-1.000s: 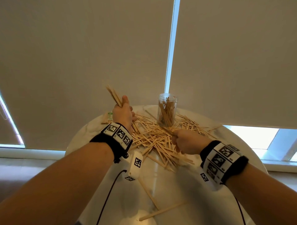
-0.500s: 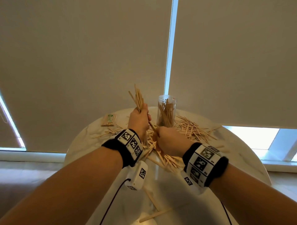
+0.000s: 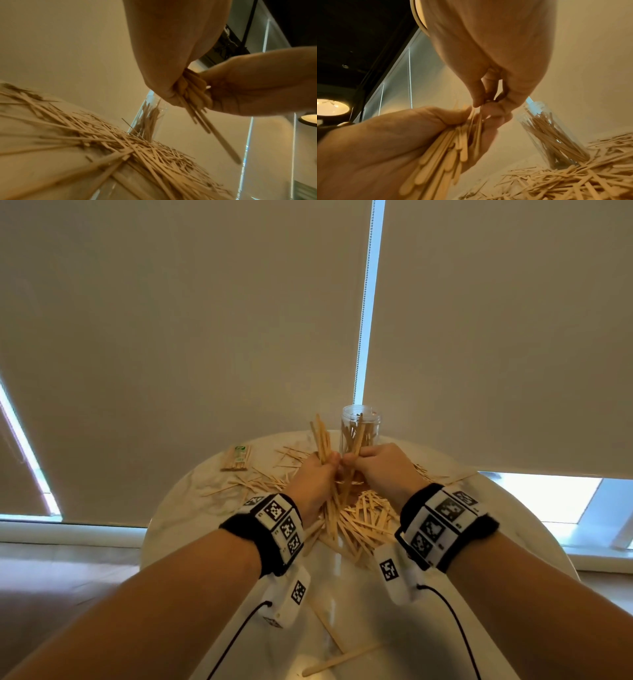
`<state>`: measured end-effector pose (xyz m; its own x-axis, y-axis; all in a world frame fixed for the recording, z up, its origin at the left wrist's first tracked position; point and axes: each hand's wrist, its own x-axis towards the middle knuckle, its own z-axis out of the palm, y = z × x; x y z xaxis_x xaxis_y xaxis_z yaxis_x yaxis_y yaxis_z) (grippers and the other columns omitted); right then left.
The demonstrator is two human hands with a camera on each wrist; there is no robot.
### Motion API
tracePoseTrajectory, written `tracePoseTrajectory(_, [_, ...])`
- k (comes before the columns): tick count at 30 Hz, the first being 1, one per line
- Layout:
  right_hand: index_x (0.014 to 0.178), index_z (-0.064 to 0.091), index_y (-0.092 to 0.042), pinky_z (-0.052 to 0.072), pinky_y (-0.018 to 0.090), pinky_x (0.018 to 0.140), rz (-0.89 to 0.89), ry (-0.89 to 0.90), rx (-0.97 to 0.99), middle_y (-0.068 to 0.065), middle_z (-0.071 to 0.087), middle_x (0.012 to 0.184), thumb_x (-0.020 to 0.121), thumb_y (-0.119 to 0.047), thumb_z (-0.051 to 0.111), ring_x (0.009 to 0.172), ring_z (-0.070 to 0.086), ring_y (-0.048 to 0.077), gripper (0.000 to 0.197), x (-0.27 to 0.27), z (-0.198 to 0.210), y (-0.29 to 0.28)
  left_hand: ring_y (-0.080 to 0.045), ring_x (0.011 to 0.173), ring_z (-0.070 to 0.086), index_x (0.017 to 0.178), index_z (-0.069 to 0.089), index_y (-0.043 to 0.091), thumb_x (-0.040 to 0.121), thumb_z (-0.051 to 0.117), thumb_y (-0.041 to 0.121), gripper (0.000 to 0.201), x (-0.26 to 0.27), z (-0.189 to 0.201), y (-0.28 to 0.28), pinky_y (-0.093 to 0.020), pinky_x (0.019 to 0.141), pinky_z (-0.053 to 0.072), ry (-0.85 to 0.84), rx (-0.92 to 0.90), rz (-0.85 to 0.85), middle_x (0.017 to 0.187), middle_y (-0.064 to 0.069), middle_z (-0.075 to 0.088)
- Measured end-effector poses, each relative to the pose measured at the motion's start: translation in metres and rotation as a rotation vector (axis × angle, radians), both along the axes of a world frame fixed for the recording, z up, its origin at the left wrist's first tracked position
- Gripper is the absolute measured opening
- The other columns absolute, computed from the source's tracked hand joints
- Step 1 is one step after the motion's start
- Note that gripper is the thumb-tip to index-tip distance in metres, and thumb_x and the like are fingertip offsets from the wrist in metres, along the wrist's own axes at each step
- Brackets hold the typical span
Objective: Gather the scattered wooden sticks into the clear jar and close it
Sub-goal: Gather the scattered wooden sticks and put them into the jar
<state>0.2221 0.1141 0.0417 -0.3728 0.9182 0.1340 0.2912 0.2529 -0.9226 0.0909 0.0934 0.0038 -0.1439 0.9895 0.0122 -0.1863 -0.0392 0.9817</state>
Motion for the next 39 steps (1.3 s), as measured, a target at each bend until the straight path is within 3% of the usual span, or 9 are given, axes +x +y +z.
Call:
tracePoseTrajectory(4, [0.087,0.079,-0.015,0.053,0.037,0.082,-0.018,-0.122,0.112,0.011,0.075,0.091,0.095,-0.04,0.063,0.094,0.069,0.029,0.032,0.0,-0.002,0.01,-0.008,0.048,0.043,0.128,0.05,0.01,0.105,0.04,0.038,0.037,0.002,-0.004,0.001,-0.022,0.04,0.036,-0.011,0.023,0.014,0.069,0.0,0.053])
tracePoseTrajectory(8, [0.104,0.076,-0.019,0.055,0.035,0.079,-0.03,-0.144,0.099,0.017,0.073,0.102,0.101,-0.046,0.05,0.092,0.069,0.032,0.038,-0.003,0.005,0.018,-0.006,0.044,0.038,0.122,0.057,0.017,0.097,0.046,0.058,0.05,-0.001,-0.007,-0.006,-0.021,0.04,0.034,0.232,0.017,-0.001,0.056,0.01,0.044])
tracePoseTrajectory(11, [0.127,0.058,-0.017,0.055,0.036,0.081,-0.133,0.058,0.048,0.005,0.066,0.109,0.101,-0.056,0.04,0.097,0.064,0.021,0.05,-0.006,0.02,0.025,-0.009,0.046,0.038,0.104,0.062,0.008,0.094,0.052,0.057,0.051,0.001,-0.005,-0.014,-0.023,0.043,0.036,0.432,0.019,-0.05,0.06,0.005,0.046])
tracePoseTrajectory(15, [0.107,0.069,-0.006,0.05,0.031,0.079,0.027,-0.359,0.12,0.007,0.065,0.101,0.1,-0.024,0.048,0.092,0.062,0.02,0.028,-0.009,0.024,0.026,-0.009,0.046,0.043,0.082,0.056,0.017,0.097,0.058,0.041,0.028,0.013,0.001,-0.023,-0.022,0.045,0.042,0.625,0.08,-0.125,0.063,0.002,0.05])
tracePoseTrajectory(21, [0.109,0.07,-0.014,0.049,0.034,0.091,0.093,-0.283,0.136,-0.002,0.073,0.1,0.105,-0.047,0.039,0.098,0.067,0.016,0.046,-0.012,0.014,0.025,-0.01,0.047,0.035,0.091,0.049,0.013,0.101,0.052,0.032,0.021,0.017,-0.001,-0.019,-0.024,0.044,0.032,0.337,0.008,-0.228,0.062,0.003,0.043])
tracePoseTrajectory(26, [0.127,0.056,-0.019,0.055,0.048,0.093,0.036,-0.067,0.032,0.003,0.068,0.111,0.082,-0.085,0.039,0.101,0.069,0.023,0.082,-0.003,0.0,0.031,-0.01,0.049,0.036,0.094,0.05,0.019,0.104,0.045,0.036,0.021,0.004,-0.008,-0.008,-0.024,0.047,0.035,0.083,0.025,-0.118,0.061,0.005,0.041])
tracePoseTrajectory(33, [0.126,0.053,-0.017,0.058,0.031,0.076,0.423,-0.331,-0.296,0.006,0.071,0.102,0.078,-0.048,0.08,0.081,0.068,0.016,0.063,-0.002,-0.037,-0.014,-0.01,0.047,0.04,0.096,0.039,0.016,0.106,0.041,0.03,0.018,-0.013,0.013,0.008,-0.029,0.049,0.045,-0.262,0.186,0.304,0.059,0.004,0.039])
tracePoseTrajectory(36, [0.126,0.051,-0.011,0.042,0.027,0.053,0.376,-0.136,-0.296,0.011,0.055,0.089,0.083,-0.012,0.074,0.059,0.047,0.013,0.049,-0.014,-0.038,-0.017,-0.012,0.051,0.048,0.098,0.042,0.017,0.105,0.043,0.031,0.016,-0.003,0.006,0.006,-0.031,0.054,0.047,-0.2,0.146,0.262,0.064,0.002,0.047])
tracePoseTrajectory(39, [0.122,0.052,-0.001,0.038,0.027,0.05,0.286,-0.153,-0.228,0.01,0.052,0.083,0.086,-0.009,0.067,0.057,0.045,0.013,0.04,-0.021,-0.03,-0.018,-0.017,0.06,0.062,0.106,0.046,0.014,0.105,0.042,0.033,0.019,-0.002,0.001,0.003,-0.031,0.055,0.053,-0.099,0.126,0.283,0.076,-0.004,0.065])
